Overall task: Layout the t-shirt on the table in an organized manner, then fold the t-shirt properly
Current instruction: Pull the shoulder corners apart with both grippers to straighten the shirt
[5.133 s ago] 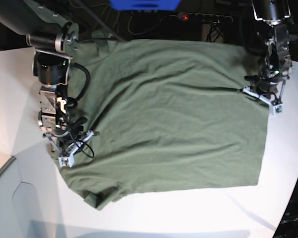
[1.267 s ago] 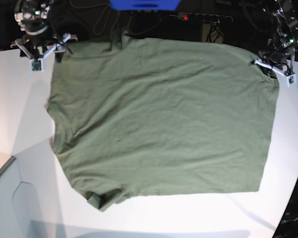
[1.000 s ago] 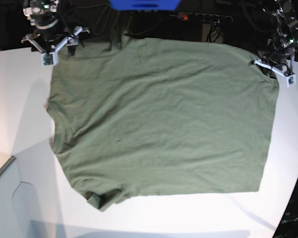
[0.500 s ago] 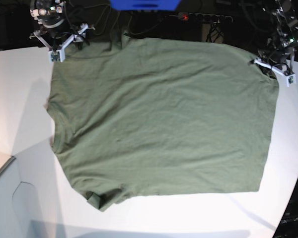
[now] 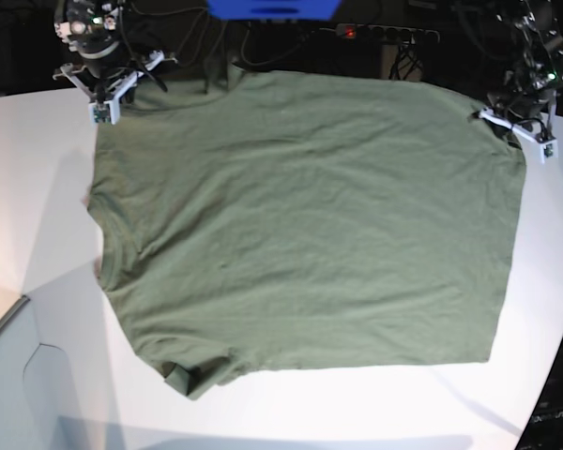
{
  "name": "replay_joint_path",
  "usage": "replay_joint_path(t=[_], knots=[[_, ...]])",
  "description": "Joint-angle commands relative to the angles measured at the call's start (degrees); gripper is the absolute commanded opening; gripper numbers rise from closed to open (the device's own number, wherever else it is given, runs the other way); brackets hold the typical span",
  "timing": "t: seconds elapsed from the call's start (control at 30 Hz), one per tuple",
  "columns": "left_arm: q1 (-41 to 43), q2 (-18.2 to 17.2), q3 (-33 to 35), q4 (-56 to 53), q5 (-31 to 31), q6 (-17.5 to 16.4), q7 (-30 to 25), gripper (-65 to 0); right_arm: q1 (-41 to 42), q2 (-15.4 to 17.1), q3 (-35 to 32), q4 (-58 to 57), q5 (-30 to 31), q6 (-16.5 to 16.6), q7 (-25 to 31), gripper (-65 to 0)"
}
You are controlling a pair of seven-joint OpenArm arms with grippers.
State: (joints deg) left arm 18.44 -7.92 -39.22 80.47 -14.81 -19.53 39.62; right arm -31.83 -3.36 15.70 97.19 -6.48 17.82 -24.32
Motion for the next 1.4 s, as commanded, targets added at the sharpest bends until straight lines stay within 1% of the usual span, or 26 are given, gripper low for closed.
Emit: replay_joint_path(t=[0.0,0.07,0.13,0.23,0.33,0.37,0.43,0.53,0.63,0.67,0.7,0.83,1.03,1.17,1.23,1.27,1.37], knots=[[0.42,-0.38,-0.21,2.21,-0.53,-0.21,-1.24,-65.0,-0.12,0.23,0.16,2.02,0.46,0.86,1.33,-65.0],[1.04,0.58,-0.21,5.03,-0.27,-0.03,-1.24,-65.0,-0.03,0.23,0.43,3.25,0.46,4.46,1.15,-65.0],[1.39,0.85,-0.21,7.4,-0.18,0.14,-1.24,-65.0,0.05,-0.21,2.1,4.4,0.46,6.92,1.06,-65.0],[1.39,0.85,-0.21,8.63,-0.09,0.14,-1.24,-65.0,0.67,-2.32,4.91,6.24,0.28,7.54,0.98,-65.0],[1.39,0.85,-0.21,8.54,-0.09,0.14,-1.24,-65.0,0.49,-3.11,7.02,6.68,0.11,7.54,0.89,-65.0],[1.83,0.85,-0.21,8.54,-0.09,0.06,-1.24,-65.0,0.32,-3.19,7.11,6.59,0.02,7.54,0.54,-63.8],[2.27,0.85,-0.21,8.63,-0.09,0.14,-1.24,-65.0,-0.3,-3.11,6.93,6.42,0.02,7.54,-2.1,-57.4],[2.27,0.93,-0.12,8.63,-0.09,0.23,-1.24,-65.0,-0.03,-3.28,6.93,6.42,0.11,7.54,-7.55,-42.3],[2.18,0.93,-0.03,8.63,-0.09,0.23,-1.24,-65.0,-0.12,-3.37,6.93,6.33,0.46,7.54,-8.26,-28.5],[2.18,0.93,0.06,8.63,-0.09,0.23,-1.24,-65.0,-0.12,-3.46,6.93,6.33,0.46,7.63,-8.26,-24.8],[2.18,0.93,0.06,8.63,-0.09,0.23,-1.24,-65.0,-0.12,-3.46,6.93,6.33,0.46,7.63,-8.26,-22.9],[2.18,0.93,-0.03,8.63,-0.09,0.23,-1.24,-65.0,0.32,-3.46,6.93,5.8,0.46,7.71,-8.26,-24.0],[2.53,0.93,-0.21,8.63,-0.09,0.14,-1.24,-65.0,3.75,-3.19,6.93,0.26,0.46,7.71,-8.61,-24.0],[2.62,0.93,-0.21,8.63,-0.18,0.06,-1.24,-65.0,4.01,-3.28,6.93,-0.18,0.46,7.71,-8.78,-24.3],[2.62,0.93,-0.21,8.63,-0.09,0.06,-1.24,-65.0,4.01,-3.28,6.85,-0.62,0.46,7.71,-8.78,-27.7],[2.62,0.93,-0.21,8.63,-0.09,0.06,-1.24,-65.0,4.01,-3.28,6.85,-0.7,0.46,7.71,-8.78,-31.1],[2.62,0.93,-0.21,8.63,-0.09,0.23,-1.24,-65.0,4.1,-3.28,6.76,-0.7,0.46,7.71,-8.78,-45.6]])
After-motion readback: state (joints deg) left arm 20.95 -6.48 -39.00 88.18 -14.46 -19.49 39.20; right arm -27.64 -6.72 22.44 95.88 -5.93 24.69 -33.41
